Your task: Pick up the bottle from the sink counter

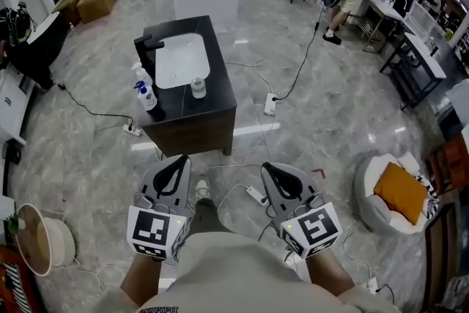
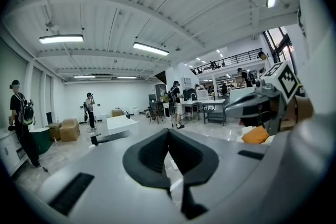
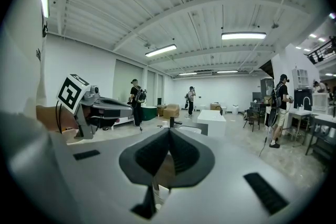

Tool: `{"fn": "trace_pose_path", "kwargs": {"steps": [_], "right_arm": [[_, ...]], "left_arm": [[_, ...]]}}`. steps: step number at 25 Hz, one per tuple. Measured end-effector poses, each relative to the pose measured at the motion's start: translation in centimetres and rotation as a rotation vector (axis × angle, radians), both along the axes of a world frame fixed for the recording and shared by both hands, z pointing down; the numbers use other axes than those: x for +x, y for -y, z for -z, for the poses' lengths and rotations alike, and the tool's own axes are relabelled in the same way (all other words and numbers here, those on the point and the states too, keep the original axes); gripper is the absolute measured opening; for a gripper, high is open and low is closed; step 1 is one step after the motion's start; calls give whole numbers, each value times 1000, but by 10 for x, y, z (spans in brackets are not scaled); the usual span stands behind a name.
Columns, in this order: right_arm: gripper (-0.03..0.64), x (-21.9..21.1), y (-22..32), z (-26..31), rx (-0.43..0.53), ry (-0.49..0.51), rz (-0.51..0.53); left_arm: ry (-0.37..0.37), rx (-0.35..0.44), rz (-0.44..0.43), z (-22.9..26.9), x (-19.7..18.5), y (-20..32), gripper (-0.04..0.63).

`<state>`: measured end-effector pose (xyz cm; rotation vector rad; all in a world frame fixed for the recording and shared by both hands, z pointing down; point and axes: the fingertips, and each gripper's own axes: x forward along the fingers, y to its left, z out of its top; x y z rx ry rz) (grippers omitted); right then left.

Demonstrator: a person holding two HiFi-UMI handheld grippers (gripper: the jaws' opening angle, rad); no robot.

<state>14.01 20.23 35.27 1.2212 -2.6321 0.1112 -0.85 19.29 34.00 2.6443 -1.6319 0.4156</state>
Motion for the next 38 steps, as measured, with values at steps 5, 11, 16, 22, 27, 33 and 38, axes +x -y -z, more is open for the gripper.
{"fn": "trace_pose_path", "kwargs": {"steps": [5,11,16,22,27,33,38], "right_arm": [[-3,-18,51,-5,-3,1,-5],[-4,-54,132,-10,-47,-31,-22],[-3,-94,209,1,-44,-26,-32],[-3,-130,292,3,-54,-33,-59],[-3,-151,349,2,-56,-36,-88],[-3,-160,390,5,-58,-44,-113],[-3,-155,405,5,-58,-53,-123]], "left_arm": [[7,-11,-21,-3,-14,53,6],[-4,-47,-42,-8,-50,134,6],[4,-61,-59,-3,-86,208,6],[-19,-51,-100,4,-119,287,6],[-38,-10,-139,7,-136,337,6],[-41,-19,-156,3,-147,374,6],[-51,-25,-145,2,-148,388,6]]}}
